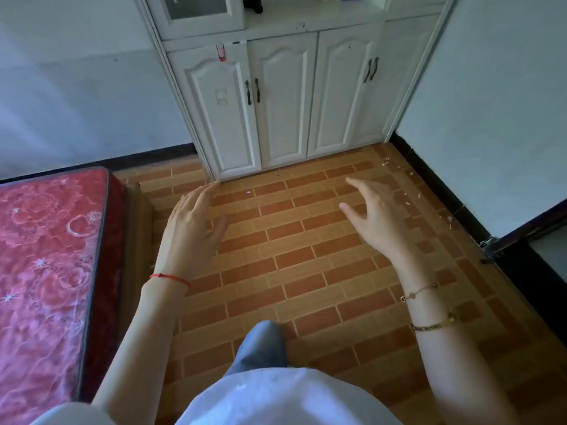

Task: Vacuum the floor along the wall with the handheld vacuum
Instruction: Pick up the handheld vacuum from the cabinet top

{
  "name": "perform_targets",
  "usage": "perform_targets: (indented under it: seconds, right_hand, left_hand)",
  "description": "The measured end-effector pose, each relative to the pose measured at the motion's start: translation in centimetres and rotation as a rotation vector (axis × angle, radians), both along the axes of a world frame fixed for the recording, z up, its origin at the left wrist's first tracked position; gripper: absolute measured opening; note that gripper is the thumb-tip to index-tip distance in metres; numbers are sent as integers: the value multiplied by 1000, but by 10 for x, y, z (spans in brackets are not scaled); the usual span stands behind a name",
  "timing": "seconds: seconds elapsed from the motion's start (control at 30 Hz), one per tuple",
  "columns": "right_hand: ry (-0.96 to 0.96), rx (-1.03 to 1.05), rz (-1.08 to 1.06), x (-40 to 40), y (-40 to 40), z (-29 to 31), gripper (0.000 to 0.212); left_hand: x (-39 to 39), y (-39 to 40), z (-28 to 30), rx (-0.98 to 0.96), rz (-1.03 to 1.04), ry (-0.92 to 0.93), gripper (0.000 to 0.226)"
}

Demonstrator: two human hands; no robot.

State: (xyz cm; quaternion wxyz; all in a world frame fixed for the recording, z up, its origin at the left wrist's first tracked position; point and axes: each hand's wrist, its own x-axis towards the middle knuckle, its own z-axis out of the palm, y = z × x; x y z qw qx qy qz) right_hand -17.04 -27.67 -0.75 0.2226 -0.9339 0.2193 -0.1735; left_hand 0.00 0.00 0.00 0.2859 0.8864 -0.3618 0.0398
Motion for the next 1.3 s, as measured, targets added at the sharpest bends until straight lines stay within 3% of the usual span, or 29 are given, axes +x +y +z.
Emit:
perform_targets:
  seconds: [0.33,0.73,1.0,1.3]
  right_hand:
    - [77,83,-89,69,-68,-29,53]
    - [39,-11,-204,221,-198,6,52]
    - [60,122,-249,280,-274,-14,51]
    - [90,146,-213,376,-410,-24,50]
  left_hand:
    - [89,-79,-21,54,7,66,53]
    - [250,-237,3,39,-120,18,52]
    - [320,-330,-2,78,-200,56,51]
    - [406,-456,-15,59,-139,61,50]
